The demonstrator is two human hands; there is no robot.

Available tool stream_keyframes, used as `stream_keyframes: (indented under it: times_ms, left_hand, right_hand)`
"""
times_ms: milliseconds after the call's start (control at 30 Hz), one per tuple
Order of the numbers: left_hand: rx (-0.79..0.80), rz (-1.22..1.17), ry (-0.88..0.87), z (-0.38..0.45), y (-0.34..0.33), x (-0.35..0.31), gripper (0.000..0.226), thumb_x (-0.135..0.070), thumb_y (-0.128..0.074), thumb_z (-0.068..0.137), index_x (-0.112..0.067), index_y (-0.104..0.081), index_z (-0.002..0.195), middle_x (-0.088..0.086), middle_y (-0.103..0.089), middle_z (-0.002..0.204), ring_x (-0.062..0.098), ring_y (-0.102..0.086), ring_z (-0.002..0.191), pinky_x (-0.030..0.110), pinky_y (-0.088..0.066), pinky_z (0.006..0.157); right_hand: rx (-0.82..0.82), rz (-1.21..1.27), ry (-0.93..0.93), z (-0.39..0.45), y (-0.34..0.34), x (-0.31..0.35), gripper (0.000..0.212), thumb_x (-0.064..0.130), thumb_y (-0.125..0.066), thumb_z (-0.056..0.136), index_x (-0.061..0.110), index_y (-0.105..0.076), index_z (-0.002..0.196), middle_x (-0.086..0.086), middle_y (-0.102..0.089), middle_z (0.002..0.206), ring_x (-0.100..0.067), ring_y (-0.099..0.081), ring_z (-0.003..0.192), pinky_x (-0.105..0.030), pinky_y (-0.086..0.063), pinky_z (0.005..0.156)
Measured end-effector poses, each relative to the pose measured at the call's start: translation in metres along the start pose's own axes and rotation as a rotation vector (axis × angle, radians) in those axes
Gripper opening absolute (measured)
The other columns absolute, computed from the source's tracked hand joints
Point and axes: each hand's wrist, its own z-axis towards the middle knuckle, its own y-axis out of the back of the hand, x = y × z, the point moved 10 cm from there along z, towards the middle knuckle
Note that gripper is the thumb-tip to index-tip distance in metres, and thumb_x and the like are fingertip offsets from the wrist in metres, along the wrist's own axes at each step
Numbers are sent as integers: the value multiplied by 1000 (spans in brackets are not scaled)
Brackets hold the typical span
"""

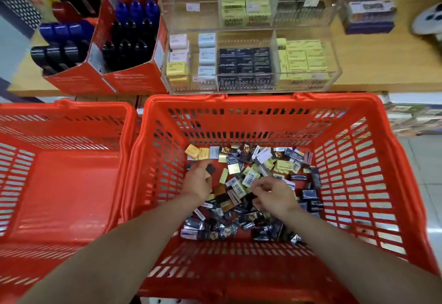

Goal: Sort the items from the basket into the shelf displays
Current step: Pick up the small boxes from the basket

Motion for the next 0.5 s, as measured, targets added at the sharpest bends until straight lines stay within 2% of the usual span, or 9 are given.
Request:
stream_keyframes:
  times_ms: [100, 200, 233, 300, 400, 433, 500]
  left_hand:
    - [86, -229, -36, -26, -3, -20, 55, -15, -65, 95, -25, -39, 143, 2, -63, 121, 22, -60, 110, 25, -45, 84]
    - [193, -255, -184, -53, -16, -46, 47, -25, -78, 84, -22, -51, 122, -1, -66, 107, 19, -63, 101, 32, -51, 85]
    - [209, -250, -185, -56, -18, -45, 53, -28, -83, 79, -22, -51, 122, -3, -65, 108, 17, -62, 103, 34, -51, 89]
    - [201, -217, -129, -51, -14, -29, 67, -30, -88, 72, -24, -49, 126, -9, -60, 114, 14, -56, 112, 33, -48, 97]
    - [177, 56, -87, -39, -11, -2, 75, -30, -87, 73, -18, -46, 135, -1, -52, 126, 19, -44, 124, 29, -40, 99]
    - [201, 132, -119, -37, -16, 0, 76, -32, -85, 75, -17, -44, 138, 2, -50, 132, 21, -40, 127, 29, -37, 100]
    - [219, 225, -174, -34, -30, -4, 74, -36, -80, 79, -19, -42, 140, 3, -50, 138, 21, -37, 129, 33, -36, 105]
  right_hand:
    - [149, 346, -102, -9, -20, 15, 19, 29, -65, 94, 13, -66, 104, -7, -73, 95, -18, -75, 79, -32, -61, 69]
    - [275, 371, -134, -24, -45, 28, 24, 23, -64, 94, 12, -66, 115, -10, -65, 123, -26, -70, 99, -32, -61, 68]
    - [256, 324, -112, -26, -45, 30, 23, 18, -61, 96, 12, -66, 118, -9, -59, 132, -26, -67, 103, -33, -61, 70]
    - [153, 286, -91, -26, -32, 28, 16, 13, -56, 99, 14, -68, 110, -7, -51, 141, -22, -66, 95, -36, -62, 73]
    - [39, 261, -145, -27, -8, 13, 17, 18, -54, 100, 17, -66, 112, -4, -37, 152, -17, -59, 77, -36, -62, 70]
    - [34, 259, -162, -27, -4, 6, 19, 20, -53, 100, 18, -66, 115, -2, -34, 153, -17, -57, 79, -37, -62, 70]
    - [39, 290, -189, -27, 0, -7, 24, 22, -53, 101, 16, -64, 121, -2, -34, 153, -19, -55, 94, -41, -62, 73]
